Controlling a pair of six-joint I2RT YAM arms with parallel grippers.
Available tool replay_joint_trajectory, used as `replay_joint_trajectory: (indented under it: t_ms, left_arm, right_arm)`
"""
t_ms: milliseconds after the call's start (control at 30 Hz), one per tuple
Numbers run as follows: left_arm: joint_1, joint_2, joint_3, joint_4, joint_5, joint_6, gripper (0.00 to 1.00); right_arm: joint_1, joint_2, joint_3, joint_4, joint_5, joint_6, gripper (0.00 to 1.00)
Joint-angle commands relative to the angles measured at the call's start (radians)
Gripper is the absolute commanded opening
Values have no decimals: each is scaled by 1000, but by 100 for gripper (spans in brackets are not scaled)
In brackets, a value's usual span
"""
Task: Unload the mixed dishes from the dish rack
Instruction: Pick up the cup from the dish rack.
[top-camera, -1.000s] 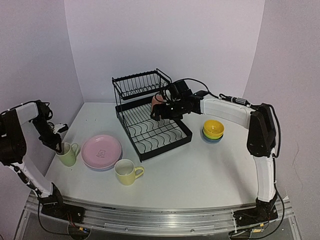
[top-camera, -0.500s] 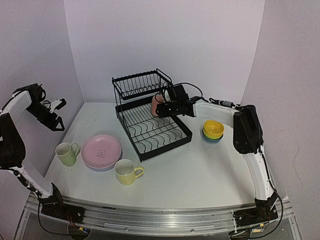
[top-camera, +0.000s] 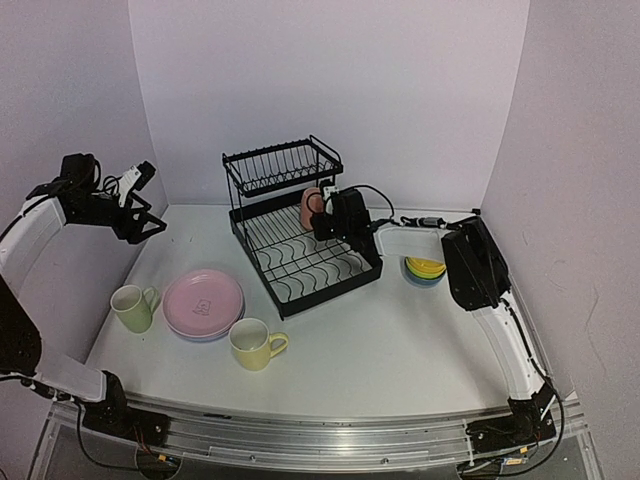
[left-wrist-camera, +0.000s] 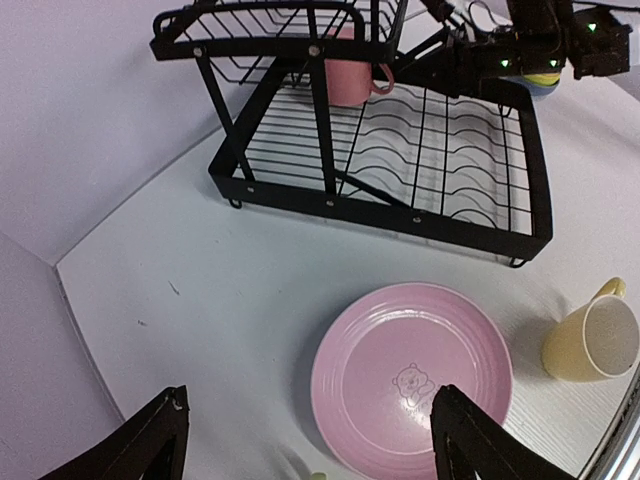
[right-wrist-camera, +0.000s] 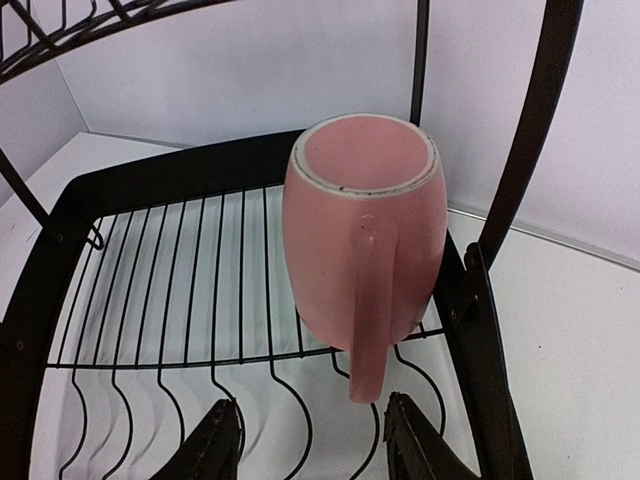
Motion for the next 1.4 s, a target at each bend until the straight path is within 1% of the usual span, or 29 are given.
replay_joint_trajectory:
  t_ms: [0,133,167,233,567,667,833,1067,1167,1200,1367]
  left_arm:
    - [2,-6,-17,91,97,-39,83]
    - [2,3,-30,104,108,-31,83]
    - [2,9,-29,104,107,-28,83]
    - [1,22,-26,104,102,-26,83]
    - [2,68,-29,112,85,-16,83]
    - [2,73,-32,120,83,-21,82]
    - [2,79,-26,124,65,-22,82]
    - [1,78,-27,127,52,-25,82]
    - [2,78,-23,133,51,-28,82]
    - [2,78,-22,134,51,-29,82]
    - [2,71,-15,135,62,-28,82]
  right_arm:
    - [-2,46,-9,167,45,4,45]
    - [-2,95,41,182,61,3,42]
    - [-2,109,54,182,63,1,39]
    - [-1,132,78,182,67,1,37]
    - [-1,195,173,181,55,-39,39]
    - [-2,221,223,177,44,-52,39]
    - [-3,271,310,134,31,-52,37]
    - [-10,293,338,117,60,-46,19]
    - [-11,297,344,113,74,-48,3]
    - [-12,296,343,113,74,-52,1]
    - [-12,248,299,109,10,-46,0]
